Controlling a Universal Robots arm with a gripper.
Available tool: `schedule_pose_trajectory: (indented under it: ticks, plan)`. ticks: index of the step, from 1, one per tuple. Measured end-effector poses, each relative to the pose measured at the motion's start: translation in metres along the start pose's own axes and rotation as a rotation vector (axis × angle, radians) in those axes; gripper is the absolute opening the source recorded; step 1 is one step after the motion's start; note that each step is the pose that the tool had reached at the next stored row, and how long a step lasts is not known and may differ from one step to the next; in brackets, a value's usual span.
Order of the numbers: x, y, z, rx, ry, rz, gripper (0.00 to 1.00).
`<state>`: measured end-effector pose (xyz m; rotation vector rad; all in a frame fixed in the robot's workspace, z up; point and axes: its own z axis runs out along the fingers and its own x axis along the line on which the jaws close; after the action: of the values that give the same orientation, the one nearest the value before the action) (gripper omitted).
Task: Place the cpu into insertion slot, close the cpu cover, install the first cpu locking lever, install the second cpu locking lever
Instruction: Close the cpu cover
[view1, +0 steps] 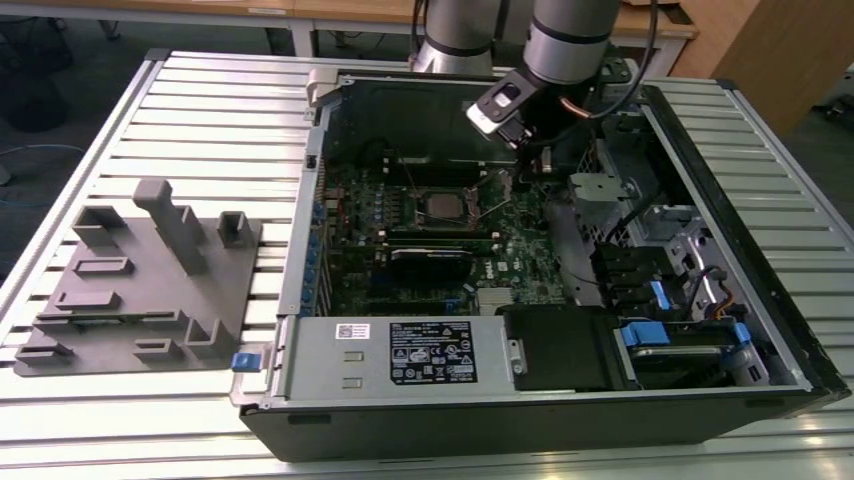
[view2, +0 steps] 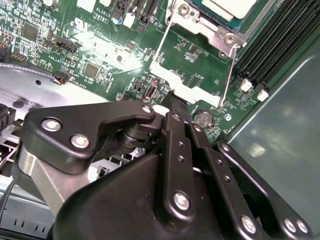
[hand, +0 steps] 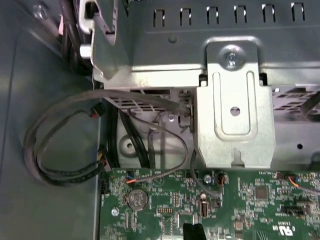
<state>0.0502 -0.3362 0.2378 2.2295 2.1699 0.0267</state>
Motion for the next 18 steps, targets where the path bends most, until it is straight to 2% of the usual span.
schedule_pose_trajectory:
  ticks: [8, 18]
  plan:
    - [0.0022, -0.0097, -0.0003, -0.007, 0.0004, 0.001, 0.11]
    - [0.0051, -0.0304, -0.0011, -0.0269, 0.0059, 0.008, 0.11]
